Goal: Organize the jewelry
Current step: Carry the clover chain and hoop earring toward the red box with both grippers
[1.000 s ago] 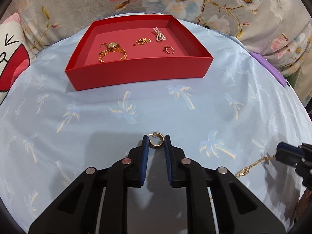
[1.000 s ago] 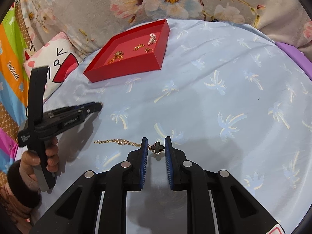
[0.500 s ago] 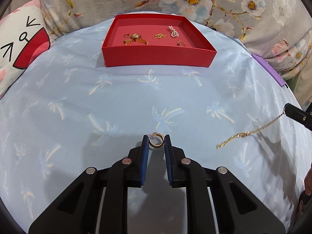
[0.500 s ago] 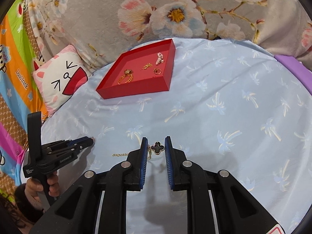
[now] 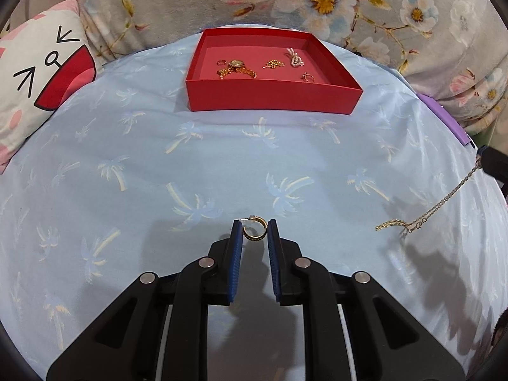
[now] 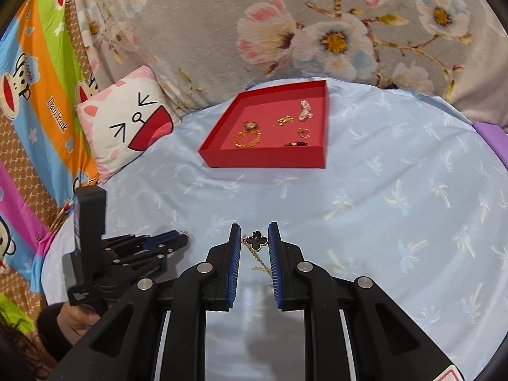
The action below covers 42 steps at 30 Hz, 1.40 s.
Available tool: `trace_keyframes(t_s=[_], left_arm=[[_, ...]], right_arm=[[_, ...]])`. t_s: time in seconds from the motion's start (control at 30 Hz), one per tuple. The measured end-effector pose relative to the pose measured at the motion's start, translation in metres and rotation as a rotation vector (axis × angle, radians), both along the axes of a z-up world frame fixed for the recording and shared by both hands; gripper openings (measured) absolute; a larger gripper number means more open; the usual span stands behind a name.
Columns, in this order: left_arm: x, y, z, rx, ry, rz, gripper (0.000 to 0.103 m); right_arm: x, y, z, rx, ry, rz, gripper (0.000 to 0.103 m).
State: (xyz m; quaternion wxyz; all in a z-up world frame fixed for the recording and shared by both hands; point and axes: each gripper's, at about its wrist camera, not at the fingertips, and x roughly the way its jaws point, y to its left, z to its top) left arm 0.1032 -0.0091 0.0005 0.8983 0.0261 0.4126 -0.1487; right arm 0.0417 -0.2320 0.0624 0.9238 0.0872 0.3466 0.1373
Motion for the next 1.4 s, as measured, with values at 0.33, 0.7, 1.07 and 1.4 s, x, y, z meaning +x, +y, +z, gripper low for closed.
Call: trace_keyframes(t_s=[0.33,0.7,1.07,1.4], left_arm=[[-0.006,0.007,0.017,0.005,-0.026,-0.017,0.015],[0.058,0.025,0.1,0.022,-0.143,-0.036,0.016],[0.171,-0.002,0.125,0.012,-0.128,0.029,0.016],[0.254,-0.035,0.115,0.023,-0.097,0.056,0.016]], right_arm=[[0.011,0.036,0.009,-0.023,-0.01,0.014,0.016],[0.086,0.041,0.089,-0.051,-0.11,0.036,0.016],[0.188,0.031,0.116,-0.059,-0.137,-0.027,0.016],[0.262,0.03,0.073,-0.063,-0.017,-0.056,0.016]])
